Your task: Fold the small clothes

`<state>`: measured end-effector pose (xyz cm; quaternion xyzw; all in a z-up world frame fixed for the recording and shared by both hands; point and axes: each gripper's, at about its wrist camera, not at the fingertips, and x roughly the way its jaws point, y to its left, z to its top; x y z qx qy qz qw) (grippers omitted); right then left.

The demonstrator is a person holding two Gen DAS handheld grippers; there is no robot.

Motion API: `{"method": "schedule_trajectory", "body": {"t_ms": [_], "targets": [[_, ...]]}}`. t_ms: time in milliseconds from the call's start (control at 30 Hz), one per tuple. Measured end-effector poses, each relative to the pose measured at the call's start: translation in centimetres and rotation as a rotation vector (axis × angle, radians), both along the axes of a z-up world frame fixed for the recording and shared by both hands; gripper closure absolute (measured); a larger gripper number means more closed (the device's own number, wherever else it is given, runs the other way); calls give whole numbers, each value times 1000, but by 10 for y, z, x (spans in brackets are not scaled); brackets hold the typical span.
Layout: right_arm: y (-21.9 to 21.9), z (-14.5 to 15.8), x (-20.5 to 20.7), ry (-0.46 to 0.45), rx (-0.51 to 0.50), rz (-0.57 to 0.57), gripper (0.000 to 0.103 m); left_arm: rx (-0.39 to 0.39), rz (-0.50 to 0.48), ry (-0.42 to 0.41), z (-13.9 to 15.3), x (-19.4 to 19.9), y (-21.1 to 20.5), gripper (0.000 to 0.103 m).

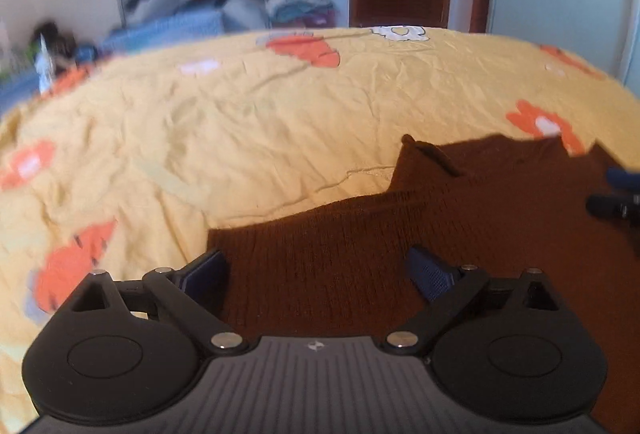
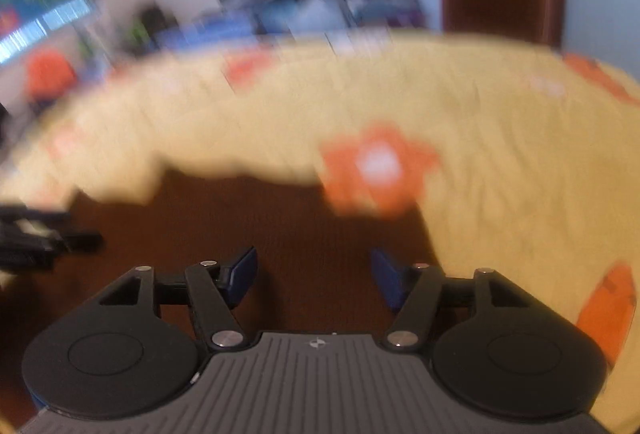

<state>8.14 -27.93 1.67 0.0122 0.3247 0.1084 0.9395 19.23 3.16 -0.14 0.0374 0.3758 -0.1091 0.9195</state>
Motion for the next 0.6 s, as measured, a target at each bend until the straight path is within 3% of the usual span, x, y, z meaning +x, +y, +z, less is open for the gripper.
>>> {"method": "schedule_trajectory", "body": {"t_ms": [67,167,267,300,367,400,467,533,600], "targets": [[-1,1,-3,-3,12,-28,36,9,25,7,0,0,2,0],[9,4,-8,10,-57,-46,35,62,81,36,10,-13,0,1],[14,18,-31,5,-31,-87,29,17,88,56,24,-43,7,1],[15,24,-46,-19,-6,-64,25,0,78,54,26,-53,8,1],[18,27,-70,-37,12,-42,4,2,54,75,20,-62,5,1],[20,23,-75,-13,-5,-34,4,20,49,85,14,-62,2,1],[19,3,-76,58,-52,-39,4,20,47,31,8,-66,1,0],[18,-7,-95,-31,-82,-2,4,17,51,-10,4,-69,2,0],[18,-3,-99,-15,-85,-18,4,21,51,-51,1,-73,1,0]]}}
